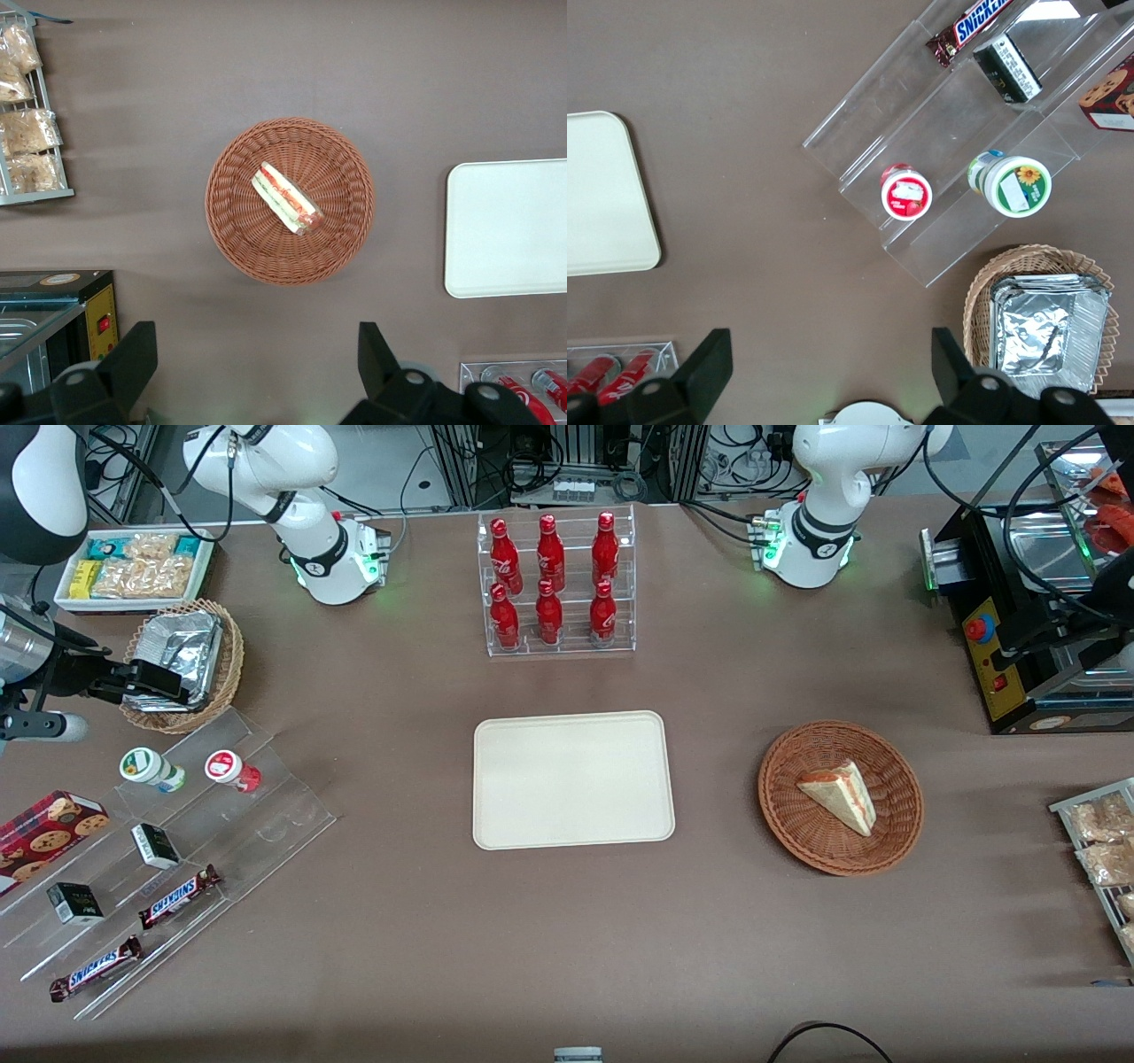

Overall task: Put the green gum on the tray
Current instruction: 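Move the right gripper down toward the green-and-white gum canister on the rack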

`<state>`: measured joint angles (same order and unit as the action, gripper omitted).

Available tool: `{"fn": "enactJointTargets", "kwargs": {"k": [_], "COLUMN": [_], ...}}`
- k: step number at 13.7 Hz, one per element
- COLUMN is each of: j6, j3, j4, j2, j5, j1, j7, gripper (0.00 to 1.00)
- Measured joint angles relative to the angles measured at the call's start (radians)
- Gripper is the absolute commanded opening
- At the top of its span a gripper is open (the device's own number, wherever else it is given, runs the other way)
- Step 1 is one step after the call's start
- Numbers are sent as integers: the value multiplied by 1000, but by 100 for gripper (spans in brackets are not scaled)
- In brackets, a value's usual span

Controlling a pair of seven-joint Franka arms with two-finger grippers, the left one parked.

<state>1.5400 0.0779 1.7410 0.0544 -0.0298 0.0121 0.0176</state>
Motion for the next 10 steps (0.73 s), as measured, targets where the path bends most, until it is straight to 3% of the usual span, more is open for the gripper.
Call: {"fn": "enactJointTargets", "kwargs": {"k": [6, 10], "j6": [14, 80], "j3": [8, 16], "j4": [8, 49], "j2": [-4, -16], "j5": [11, 19], "j1": [-4, -28], "j7": [-52, -234], "gripper": [100, 100]}}
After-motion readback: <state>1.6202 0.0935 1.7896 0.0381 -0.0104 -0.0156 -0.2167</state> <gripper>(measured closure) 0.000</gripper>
